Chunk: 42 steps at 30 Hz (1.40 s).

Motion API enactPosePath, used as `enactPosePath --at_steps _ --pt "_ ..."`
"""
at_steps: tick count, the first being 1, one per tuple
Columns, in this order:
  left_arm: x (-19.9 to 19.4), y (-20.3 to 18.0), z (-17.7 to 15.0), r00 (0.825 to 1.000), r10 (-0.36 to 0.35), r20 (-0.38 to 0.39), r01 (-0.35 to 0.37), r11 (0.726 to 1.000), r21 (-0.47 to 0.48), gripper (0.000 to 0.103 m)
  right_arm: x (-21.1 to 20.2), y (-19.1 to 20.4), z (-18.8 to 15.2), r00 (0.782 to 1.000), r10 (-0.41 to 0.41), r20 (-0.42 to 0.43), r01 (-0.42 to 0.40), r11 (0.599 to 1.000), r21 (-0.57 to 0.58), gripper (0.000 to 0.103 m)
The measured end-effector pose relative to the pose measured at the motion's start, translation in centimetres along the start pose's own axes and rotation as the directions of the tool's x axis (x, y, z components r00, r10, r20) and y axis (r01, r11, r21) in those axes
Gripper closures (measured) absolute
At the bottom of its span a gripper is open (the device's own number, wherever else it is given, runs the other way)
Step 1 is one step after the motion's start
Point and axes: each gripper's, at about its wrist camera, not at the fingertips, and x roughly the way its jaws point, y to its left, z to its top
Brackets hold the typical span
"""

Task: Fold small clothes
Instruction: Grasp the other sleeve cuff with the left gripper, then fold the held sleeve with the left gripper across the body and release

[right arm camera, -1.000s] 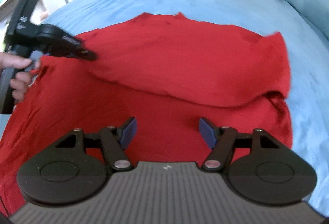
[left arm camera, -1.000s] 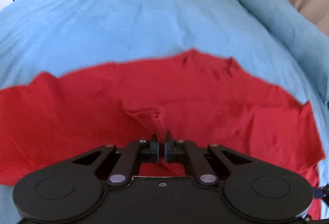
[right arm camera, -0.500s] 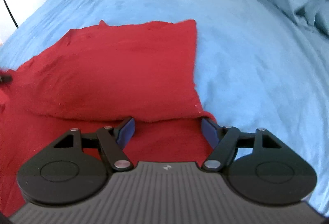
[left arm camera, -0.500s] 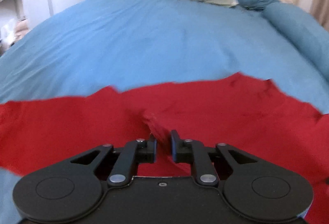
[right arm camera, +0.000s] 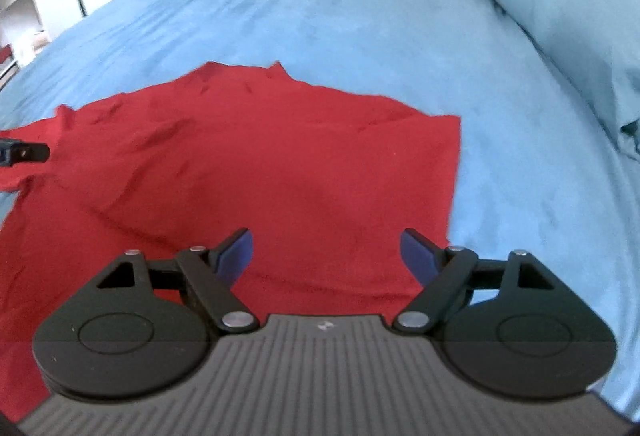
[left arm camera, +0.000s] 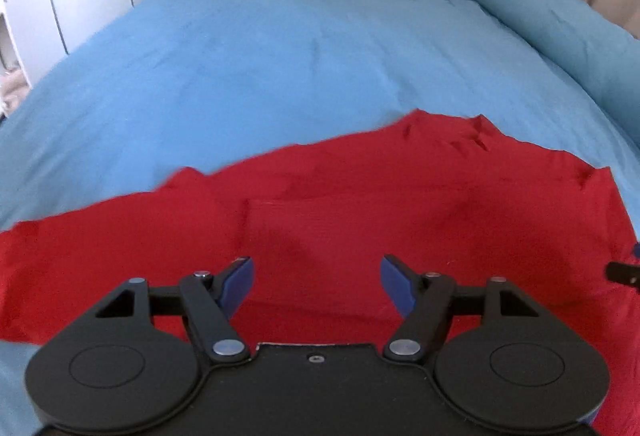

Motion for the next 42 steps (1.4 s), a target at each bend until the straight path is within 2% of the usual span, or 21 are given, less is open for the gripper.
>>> enactPosePath --at_steps 2,6,8,10,13,17,19,21,24,27,31,33,37,42 --pt "1.5 -0.3 0.3 1.0 -0.023 -0.007 0.023 1.0 -0.001 0.03 1.5 -0.6 -0.1 1.0 -0.017 -0.021 0.018 0.998 0.052 0.008" --pt "4.4 -0.7 -0.2 0.995 -0.053 -0.084 0.052 0.999 -0.013 0.03 3.0 -2.5 -0.8 0.996 -0.061 -0.066 0.071 0.986 0.148 0.007" --pt "4.2 -1.3 -0.7 0.996 -0.047 -0.078 0.048 0.999 0.005 0.03 2.9 -3.3 -1.3 0.998 -0.039 -0.057 0.049 0.982 0.184 0.007" --pt "3.5 -1.1 -0.5 0.996 -0.056 -0.076 0.056 0.998 -0.008 0.032 2.7 -3.3 -1.2 0.997 -0.042 -0.06 0.051 0.984 0.168 0.007" --pt "0.8 0.2 -0.2 0.997 -0.062 -0.042 0.059 0.997 -0.058 0.033 1.5 -3.0 -0.3 0.999 -0.037 -0.034 0.041 0.99 0.138 0.007" --pt "-4.8 2.4 0.1 0.999 -0.04 0.031 0.043 0.994 -0.104 0.03 -2.3 -0.9 1.3 0.999 -0.032 0.009 0.031 0.998 0.062 0.007" --pt "-7.4 3.9 0.0 0.999 -0.015 0.052 0.022 0.99 -0.136 0.025 -4.2 0.7 2.3 1.0 -0.013 0.026 0.013 0.999 0.03 0.006" --pt "-9.8 6.2 -0.5 0.997 0.018 0.069 -0.005 0.985 -0.175 0.004 -6.2 2.7 3.3 0.999 -0.001 0.034 0.001 1.0 0.003 0.001" --pt "-12.2 10.3 -1.6 0.992 0.092 0.084 -0.07 0.969 -0.238 0.002 -8.0 6.0 4.4 0.999 0.021 0.043 -0.02 0.999 -0.031 0.0" --pt "-12.8 15.8 -3.2 0.987 0.152 0.05 -0.126 0.931 -0.342 0.002 -8.8 9.1 4.6 0.997 0.076 0.034 -0.076 0.997 -0.003 0.0" --pt "-13.8 23.7 -5.4 0.981 0.191 0.043 -0.14 0.836 -0.531 0.002 -7.8 13.2 4.6 0.993 0.082 0.088 -0.087 0.995 0.049 0.0" --pt "-13.8 27.1 -6.2 0.975 0.214 0.05 -0.144 0.795 -0.589 0.003 -7.2 15.1 4.3 0.993 0.085 0.085 -0.09 0.994 0.059 0.0" --pt "-12.0 32.7 -7.1 0.973 0.222 0.057 -0.132 0.744 -0.655 0.006 -5.9 18.3 3.8 0.998 0.058 0.028 -0.061 0.994 0.087 0.0" --pt "-8.5 37.1 -8.7 0.983 0.183 0.028 -0.105 0.676 -0.73 0.031 -4.6 21.2 3.0 1.0 0.021 -0.017 -0.018 0.987 0.158 0.0"
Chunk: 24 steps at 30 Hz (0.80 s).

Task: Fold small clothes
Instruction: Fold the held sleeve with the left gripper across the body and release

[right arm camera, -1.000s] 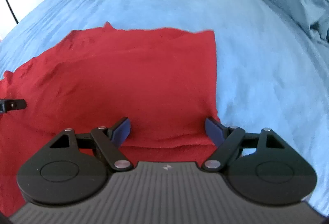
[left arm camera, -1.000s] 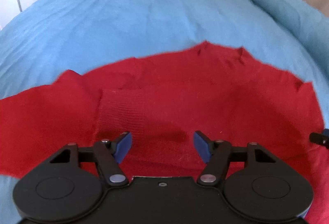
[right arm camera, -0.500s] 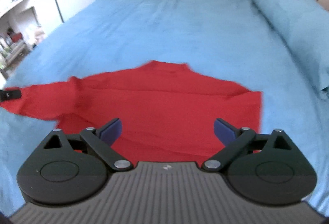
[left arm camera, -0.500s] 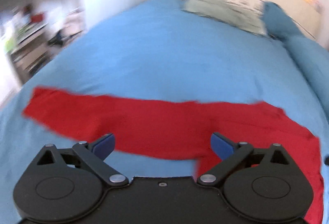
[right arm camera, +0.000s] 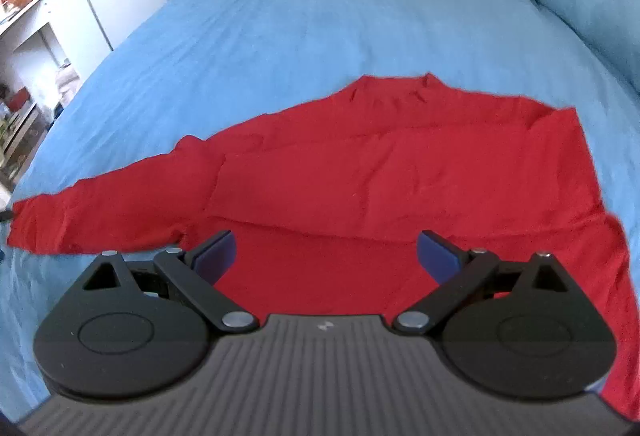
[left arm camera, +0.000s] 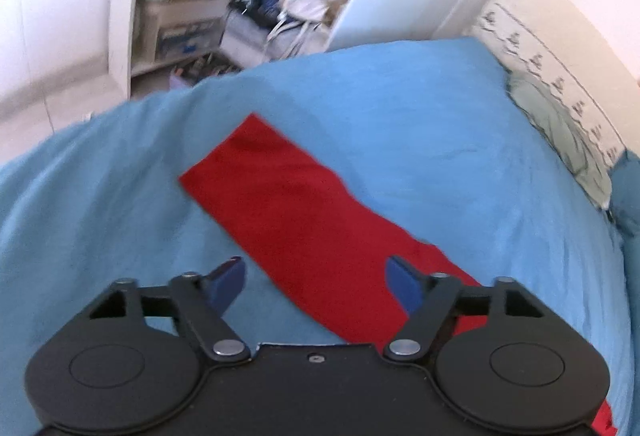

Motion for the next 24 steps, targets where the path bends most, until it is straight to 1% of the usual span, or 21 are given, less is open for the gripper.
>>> enactPosePath --at_steps 1,3,6,7,9,11,13,15,17,20,24 --pt "0.4 0.6 0.2 1.0 0.0 -0.011 0.0 1.0 -0.01 0.033 0.0 0.5 -0.2 1.0 -0.008 0.003 0.008 1.0 0.012 0.0" --pt "1.4 1.8 0.3 1.0 0.006 -0.025 -0.007 0.999 -0.036 0.04 0.2 1.2 -0.4 1.0 -0.021 0.003 0.02 0.999 0.026 0.0" --pt "2.0 2.9 0.5 1.0 -0.009 -0.017 0.007 0.997 -0.07 0.046 0.6 1.9 -0.7 1.0 -0.03 0.002 0.029 0.998 0.053 0.0" --pt "2.2 2.9 0.7 1.0 -0.01 -0.013 0.009 0.998 -0.069 0.047 0.6 2.0 -0.8 1.0 -0.03 0.003 0.029 0.998 0.061 0.0" --pt "2.6 2.7 1.1 1.0 0.002 -0.002 -0.002 0.999 -0.042 0.055 0.5 2.1 -0.9 0.999 -0.03 0.008 0.03 0.997 0.072 0.0" --pt "3.1 2.4 1.4 1.0 0.018 0.009 -0.018 1.0 -0.019 0.06 0.7 2.1 -1.0 1.0 -0.027 0.01 0.026 0.996 0.082 0.0" --pt "3.6 2.4 1.7 0.999 0.033 0.021 -0.033 0.999 -0.012 0.071 0.8 1.8 -1.1 1.0 -0.027 0.011 0.025 0.995 0.093 0.0" --pt "3.7 2.2 2.0 0.999 0.044 0.026 -0.044 0.999 -0.009 0.093 0.9 1.6 -1.1 0.999 -0.03 0.016 0.028 0.994 0.103 0.0" --pt "3.4 1.8 2.1 0.999 0.04 0.032 -0.039 0.999 -0.015 0.095 1.0 1.2 -1.2 0.999 -0.034 0.022 0.031 0.993 0.114 0.0" --pt "2.2 0.0 2.4 0.997 0.036 0.071 -0.037 0.999 0.024 0.096 1.0 0.4 -1.2 0.999 -0.037 0.028 0.032 0.99 0.134 0.0" --pt "-1.0 -4.9 2.3 0.99 -0.022 0.137 0.005 0.992 0.124 0.096 0.8 -1.3 -1.0 0.998 -0.035 0.045 0.028 0.987 0.158 0.0"
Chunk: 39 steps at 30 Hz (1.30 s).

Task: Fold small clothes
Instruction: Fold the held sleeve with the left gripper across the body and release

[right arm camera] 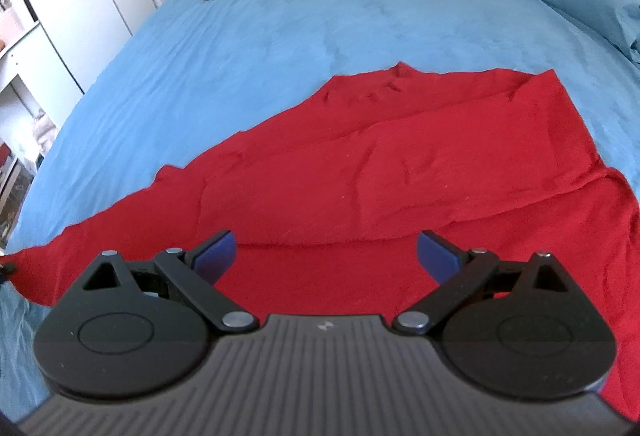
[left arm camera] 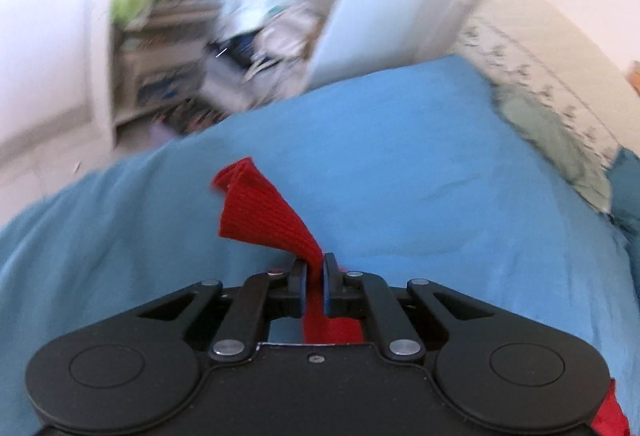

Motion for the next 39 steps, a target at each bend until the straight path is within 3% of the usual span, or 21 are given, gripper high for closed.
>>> enactPosePath --at_steps 3,7,13,17,23,27,31,36,38,39 --pt "-2.6 -5.5 0.0 0.996 -0.063 0.07 0.054 0.992 0.118 0.096 -0.3 -1.6 0.8 1.0 -0.007 0.009 0.007 1.0 0.005 0.0" --pt "-5.7 -13.9 -1.3 0.975 -0.202 0.097 0.169 0.947 0.272 0.096 -1.0 -4.4 2.2 1.0 -0.013 0.022 0.013 1.0 0.005 0.0" --pt "-7.6 -27.2 -7.6 0.925 -0.381 -0.011 0.349 0.835 0.426 0.096 -2.4 -9.7 4.4 0.998 -0.031 0.053 0.032 0.999 -0.02 0.0" --pt "-6.9 -34.6 -13.8 0.891 -0.436 -0.129 0.44 0.758 0.481 0.096 -3.2 -13.5 5.6 0.998 -0.031 0.063 0.033 0.999 -0.038 0.0" --pt "-3.9 -41.5 -24.0 0.871 -0.393 -0.295 0.492 0.684 0.538 0.096 -2.7 -18.9 6.4 0.999 -0.014 0.04 0.016 0.999 -0.042 0.0" --pt "-2.0 -43.3 -29.4 0.881 -0.329 -0.34 0.472 0.661 0.583 0.096 -1.9 -22.1 6.6 1.0 -0.001 0.027 0.002 0.999 -0.043 0.0" --pt "-1.0 -43.8 -32.6 0.893 -0.273 -0.356 0.445 0.644 0.622 0.096 -0.6 -24.6 6.4 1.0 0.022 0.004 -0.022 1.0 -0.021 0.0" --pt "-0.5 -43.9 -33.5 0.898 -0.244 -0.367 0.435 0.631 0.642 0.093 0.1 -25.9 6.0 0.999 0.04 -0.007 -0.04 0.999 -0.015 0.0" --pt "-0.4 -44.0 -32.9 0.893 -0.248 -0.374 0.442 0.633 0.635 0.085 0.1 -26.1 6.0 0.999 0.045 -0.008 -0.046 0.999 -0.012 0.0" --pt "-0.7 -43.9 -32.7 0.889 -0.255 -0.38 0.45 0.637 0.626 0.066 0.1 -26.0 6.1 0.999 0.049 -0.009 -0.049 0.999 -0.012 0.0"
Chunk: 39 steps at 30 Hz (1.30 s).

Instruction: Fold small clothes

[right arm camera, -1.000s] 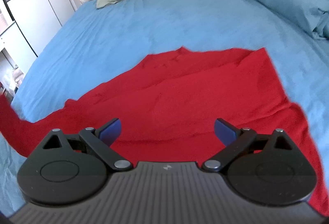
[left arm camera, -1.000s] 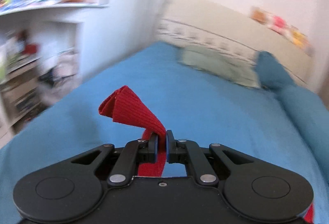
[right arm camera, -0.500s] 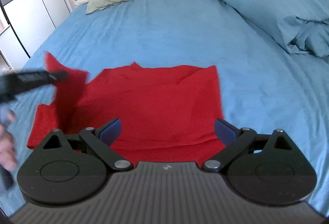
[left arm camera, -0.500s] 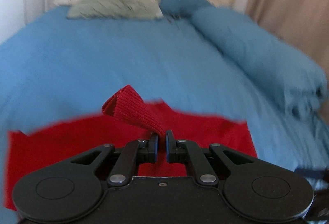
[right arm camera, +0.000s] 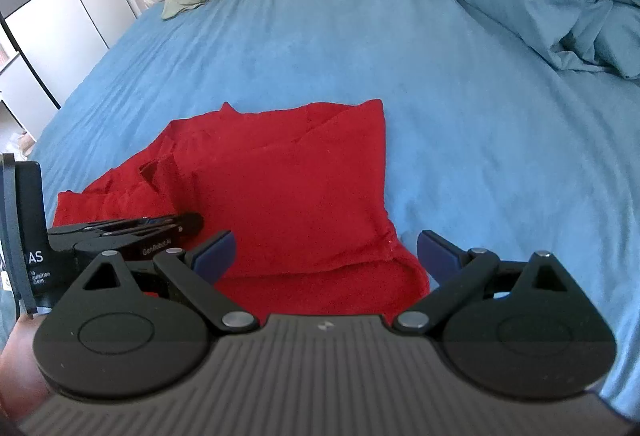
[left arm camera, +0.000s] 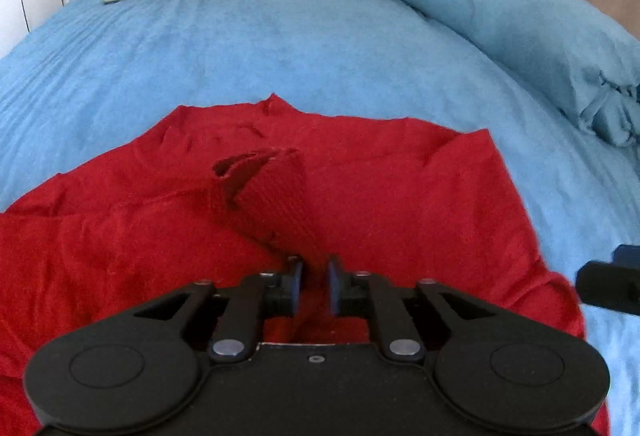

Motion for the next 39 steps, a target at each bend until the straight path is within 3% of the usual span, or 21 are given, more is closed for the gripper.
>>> enactPosePath --at_steps 1,2,3,6,12,17,19,21,25,26,27,29,31,34,39 --pt "-0.3 0.2 0.2 1.0 -0.011 0.002 0.011 1.0 -0.009 0.057 0.0 -0.1 0.1 1.0 0.007 -0.003 -0.007 1.0 -0.003 0.0" --pt "-1.0 0.5 0.3 1.0 -0.014 0.01 0.014 1.0 -0.017 0.039 0.0 0.1 0.3 1.0 0.017 -0.007 -0.017 1.0 -0.007 0.0" --pt "-1.8 0.7 0.4 1.0 -0.008 0.02 0.009 1.0 -0.019 0.032 -0.1 0.2 0.4 1.0 0.026 -0.01 -0.026 1.0 -0.013 0.0" --pt "-4.4 2.2 0.4 0.999 0.023 0.034 -0.022 0.999 -0.026 0.03 -0.2 1.1 1.4 0.999 0.051 -0.016 -0.052 0.998 -0.045 0.0" --pt "-8.7 8.3 -1.0 0.987 0.16 -0.001 -0.16 0.983 -0.095 0.027 2.3 3.9 2.4 0.99 0.1 -0.101 -0.107 0.992 -0.062 0.0" --pt "-9.6 13.2 -3.1 0.973 0.224 -0.05 -0.229 0.962 -0.151 0.027 5.4 5.6 1.7 0.983 0.145 -0.114 -0.136 0.987 0.08 0.0" --pt "-9.8 14.4 -3.7 0.969 0.238 -0.058 -0.244 0.957 -0.159 0.027 6.9 5.8 1.2 0.98 0.159 -0.119 -0.139 0.977 0.163 0.008" --pt "-10.0 15.4 -4.2 0.968 0.242 -0.061 -0.249 0.953 -0.17 0.027 8.2 6.0 0.7 0.979 0.163 -0.126 -0.131 0.964 0.23 0.022" --pt "-9.8 16.5 -4.7 0.965 0.252 -0.068 -0.261 0.946 -0.194 0.027 9.5 6.9 0.3 0.989 0.115 -0.089 -0.087 0.959 0.27 0.03" --pt "-9.8 16.8 -4.8 0.964 0.256 -0.072 -0.266 0.943 -0.199 0.027 9.7 7.2 0.4 0.992 0.097 -0.086 -0.072 0.963 0.259 0.042" --pt "-9.7 17.0 -4.9 0.962 0.262 -0.077 -0.272 0.94 -0.204 0.027 9.9 7.5 0.5 0.994 0.071 -0.089 -0.047 0.969 0.241 0.066" --pt "-10.0 17.7 -5.4 0.958 0.273 -0.089 -0.287 0.934 -0.212 0.027 10.3 8.2 0.8 0.995 0.011 -0.099 0.01 0.978 0.206 0.082" --pt "-10.1 18.3 -5.7 0.952 0.286 -0.106 -0.303 0.928 -0.219 0.027 9.7 8.3 1.3 0.997 -0.015 -0.08 0.03 0.981 0.192 0.083" --pt "-10.3 19.1 -6.5 0.95 0.287 -0.126 -0.309 0.923 -0.228 0.027 6.9 9.1 3.1 0.999 -0.027 0.019 0.025 0.995 0.101 0.083" --pt "-9.8 19.5 -7.2 0.945 0.293 -0.145 -0.319 0.925 -0.207 0.027 2.8 7.8 5.3 0.986 -0.078 0.147 0.078 0.997 0.01 0.083"
